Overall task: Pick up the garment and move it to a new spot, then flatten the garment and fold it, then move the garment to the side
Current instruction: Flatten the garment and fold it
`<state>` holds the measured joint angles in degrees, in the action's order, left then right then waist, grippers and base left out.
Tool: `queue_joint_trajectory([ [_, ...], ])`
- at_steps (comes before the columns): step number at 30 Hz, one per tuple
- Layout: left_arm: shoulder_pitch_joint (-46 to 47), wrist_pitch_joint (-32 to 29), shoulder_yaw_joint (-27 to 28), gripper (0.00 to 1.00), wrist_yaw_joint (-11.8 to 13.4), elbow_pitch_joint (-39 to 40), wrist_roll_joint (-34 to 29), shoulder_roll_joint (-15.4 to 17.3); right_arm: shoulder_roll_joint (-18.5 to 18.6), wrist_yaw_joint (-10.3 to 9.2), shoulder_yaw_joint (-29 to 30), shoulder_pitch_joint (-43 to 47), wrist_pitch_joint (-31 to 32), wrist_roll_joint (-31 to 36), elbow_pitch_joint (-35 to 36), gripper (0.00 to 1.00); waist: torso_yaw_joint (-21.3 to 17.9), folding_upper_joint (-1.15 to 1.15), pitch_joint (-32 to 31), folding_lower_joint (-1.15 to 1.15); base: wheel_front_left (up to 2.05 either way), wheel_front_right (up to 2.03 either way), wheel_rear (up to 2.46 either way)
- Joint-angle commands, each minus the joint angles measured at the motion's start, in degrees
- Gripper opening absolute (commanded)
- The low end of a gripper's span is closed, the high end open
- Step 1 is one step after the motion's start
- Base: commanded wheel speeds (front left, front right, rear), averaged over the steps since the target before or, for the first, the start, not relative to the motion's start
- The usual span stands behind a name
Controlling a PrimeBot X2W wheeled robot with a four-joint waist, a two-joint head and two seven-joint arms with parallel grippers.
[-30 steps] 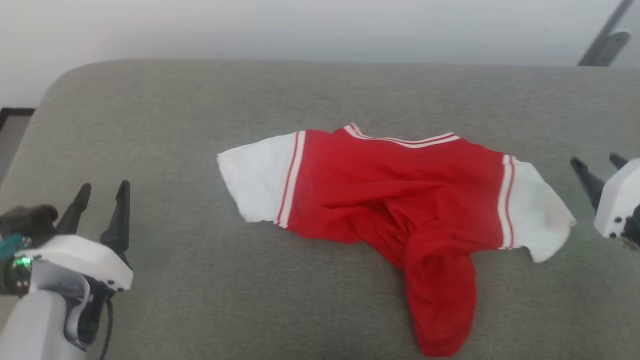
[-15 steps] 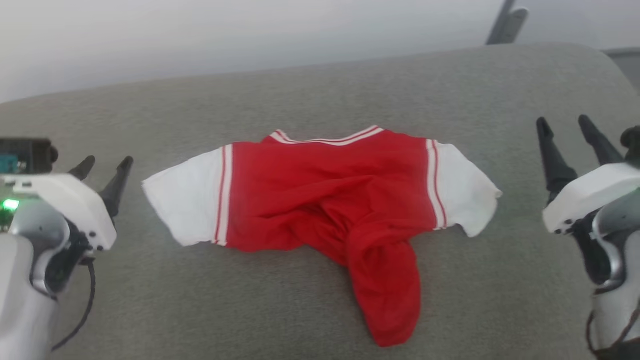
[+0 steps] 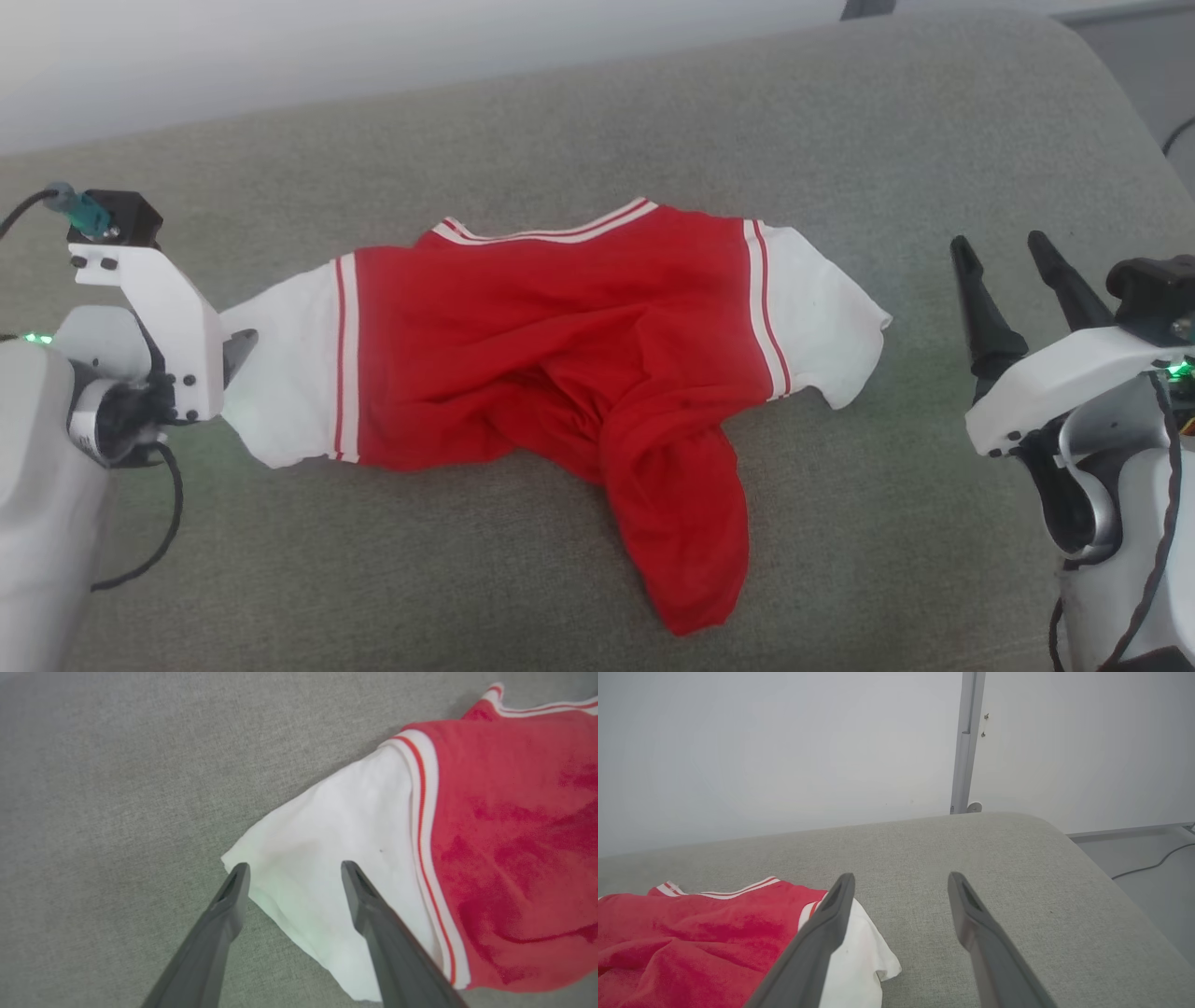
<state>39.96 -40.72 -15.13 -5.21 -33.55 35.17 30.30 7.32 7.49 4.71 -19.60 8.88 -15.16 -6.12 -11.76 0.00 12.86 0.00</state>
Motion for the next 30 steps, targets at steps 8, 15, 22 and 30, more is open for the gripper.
queue_joint_trajectory([
  [8, 5.46, -3.4, -1.04, 1.0, 1.43, -6.61, -1.34, 0.81, 0.26, 0.0, -0.73, -0.79, 1.7, -1.22, 0.54, 1.0, -1.48, 0.0, 4.17, 0.0, 0.0, 0.0, 0.0],
  [15, 7.48, -4.47, -2.47, 1.0, 2.21, -13.09, -2.36, 0.21, 1.13, 0.0, -1.61, -1.63, 3.6, -1.95, 1.11, 1.0, -1.46, 0.0, 6.94, 0.0, 0.0, 0.0, 0.0],
  [22, 7.05, -8.51, -4.2, 0.0, 2.89, -19.51, -2.21, -1.57, 2.05, 0.0, -2.97, -2.78, 6.44, -2.98, 0.98, 1.0, -0.61, 0.0, 7.87, 0.0, 0.0, 0.0, 0.0],
  [30, 10.0, -7.15, -4.59, 0.0, 1.49, -20.54, -1.32, -3.09, 4.0, 0.0, -5.33, -6.12, 14.41, -6.13, -1.28, 1.0, 1.04, 0.0, 9.25, 0.0, 0.0, 0.0, 0.0],
])
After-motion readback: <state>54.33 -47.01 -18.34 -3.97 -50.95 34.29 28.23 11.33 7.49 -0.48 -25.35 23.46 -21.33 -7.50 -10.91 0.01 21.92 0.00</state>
